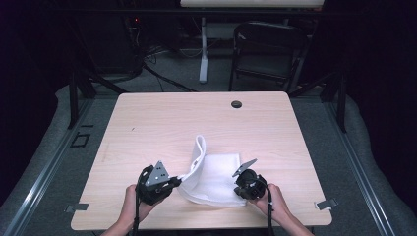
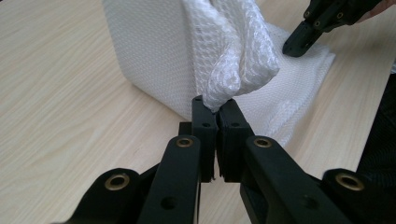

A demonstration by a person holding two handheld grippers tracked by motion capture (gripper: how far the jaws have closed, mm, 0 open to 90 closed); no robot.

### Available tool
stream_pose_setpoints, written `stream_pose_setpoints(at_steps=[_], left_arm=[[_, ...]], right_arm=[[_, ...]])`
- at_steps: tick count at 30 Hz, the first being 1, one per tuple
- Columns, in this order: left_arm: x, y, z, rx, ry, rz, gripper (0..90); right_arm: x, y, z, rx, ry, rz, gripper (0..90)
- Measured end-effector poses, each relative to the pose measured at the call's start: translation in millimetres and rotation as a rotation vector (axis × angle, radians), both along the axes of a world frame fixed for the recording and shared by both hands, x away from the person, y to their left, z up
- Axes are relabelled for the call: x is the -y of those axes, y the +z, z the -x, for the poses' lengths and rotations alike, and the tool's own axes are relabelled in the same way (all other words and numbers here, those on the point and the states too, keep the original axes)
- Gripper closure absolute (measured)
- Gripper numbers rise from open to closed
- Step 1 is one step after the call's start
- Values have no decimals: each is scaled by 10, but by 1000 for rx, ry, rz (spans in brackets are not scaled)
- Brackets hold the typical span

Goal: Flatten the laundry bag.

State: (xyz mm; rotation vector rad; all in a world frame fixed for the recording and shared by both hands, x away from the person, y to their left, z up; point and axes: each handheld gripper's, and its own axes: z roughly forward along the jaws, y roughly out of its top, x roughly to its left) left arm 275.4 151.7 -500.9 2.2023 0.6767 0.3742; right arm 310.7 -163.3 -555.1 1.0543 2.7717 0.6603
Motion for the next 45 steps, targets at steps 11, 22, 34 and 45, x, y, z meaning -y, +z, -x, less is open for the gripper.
stream_pose_setpoints(at_steps=[11,22,34,45], left_arm=[[-61,-39,7,-18,18,-30,875],[-69,-96,4,-59,23,-46,875],[-80,-169,-10,-105,36,-60,874],[-113,-260,-65,-189,53,-52,868]], right_arm=[[14,-14,-24,-3,-13,-29,900],[48,-2,-63,-10,-16,-16,900],[76,-4,-88,-14,-22,-23,900],[114,-2,-64,-33,-34,-31,900]])
